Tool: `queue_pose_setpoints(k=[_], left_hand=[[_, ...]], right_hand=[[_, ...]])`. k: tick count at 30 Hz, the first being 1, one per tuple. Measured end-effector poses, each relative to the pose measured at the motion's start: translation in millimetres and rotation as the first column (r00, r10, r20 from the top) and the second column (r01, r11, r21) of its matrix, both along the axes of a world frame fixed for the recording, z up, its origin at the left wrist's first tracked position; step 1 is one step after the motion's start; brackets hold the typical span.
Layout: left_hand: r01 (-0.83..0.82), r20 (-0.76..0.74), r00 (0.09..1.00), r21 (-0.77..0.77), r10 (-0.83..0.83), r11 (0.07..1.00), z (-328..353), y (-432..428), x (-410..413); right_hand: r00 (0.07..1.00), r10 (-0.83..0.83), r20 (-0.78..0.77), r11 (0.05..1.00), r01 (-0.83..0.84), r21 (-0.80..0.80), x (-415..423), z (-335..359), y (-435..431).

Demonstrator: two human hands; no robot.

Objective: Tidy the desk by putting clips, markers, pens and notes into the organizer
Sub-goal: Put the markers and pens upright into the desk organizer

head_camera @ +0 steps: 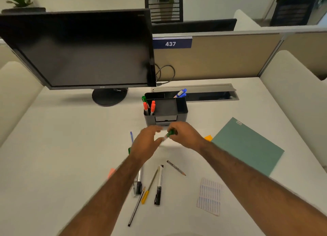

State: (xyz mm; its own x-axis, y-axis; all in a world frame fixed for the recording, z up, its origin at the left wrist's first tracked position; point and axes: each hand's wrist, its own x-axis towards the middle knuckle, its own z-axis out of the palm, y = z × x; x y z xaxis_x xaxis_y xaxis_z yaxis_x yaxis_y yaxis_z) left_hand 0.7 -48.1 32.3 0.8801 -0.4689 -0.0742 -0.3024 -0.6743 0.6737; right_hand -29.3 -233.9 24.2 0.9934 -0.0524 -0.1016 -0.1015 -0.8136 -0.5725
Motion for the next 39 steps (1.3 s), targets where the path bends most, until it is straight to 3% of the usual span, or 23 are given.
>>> queue_pose_setpoints(k=[3, 11, 15, 20, 26, 30, 35, 39], left_hand=[[0.022, -0.023, 0.999, -0.031, -0.023, 0.999, 5, -12, -3], [-0.077, 0.123, 0.987, -0.225, 0.106, 0.971, 51, -27, 32], [-0.237, 0.125, 0.948, -0.338, 0.293, 0.911, 85, -21, 93], [-0.385, -0.015, 0.91, -0.402, 0.415, 0.831, 99, -28, 149], [-0.436, -0.124, 0.899, -0.323, 0.42, 0.84, 73, -38, 170], [-0.42, -0.104, 0.907, -0.243, 0.407, 0.874, 55, -43, 168], [-0.405, -0.054, 0.913, -0.248, 0.405, 0.88, 46, -43, 158], [-0.452, -0.066, 0.888, -0.318, 0.456, 0.833, 39, -25, 136]], right_hand=[[0.998, -0.023, 0.052, 0.997, 0.019, 0.079, 5, 31, 7], [0.967, -0.176, 0.186, 0.953, 0.12, 0.28, -2, 55, 8], [0.974, -0.184, 0.133, 0.963, 0.151, 0.221, -16, 37, 4], [0.984, -0.175, 0.028, 0.967, 0.166, 0.196, -32, 8, 14], [0.993, -0.121, -0.008, 0.977, 0.121, 0.173, -49, -14, 25], [0.993, -0.112, -0.032, 0.983, 0.115, 0.141, -62, -27, 24], [0.995, -0.081, -0.05, 0.993, 0.085, 0.077, -72, -39, 28], [0.997, 0.069, -0.028, 0.998, -0.068, 0.017, -76, -43, 52]])
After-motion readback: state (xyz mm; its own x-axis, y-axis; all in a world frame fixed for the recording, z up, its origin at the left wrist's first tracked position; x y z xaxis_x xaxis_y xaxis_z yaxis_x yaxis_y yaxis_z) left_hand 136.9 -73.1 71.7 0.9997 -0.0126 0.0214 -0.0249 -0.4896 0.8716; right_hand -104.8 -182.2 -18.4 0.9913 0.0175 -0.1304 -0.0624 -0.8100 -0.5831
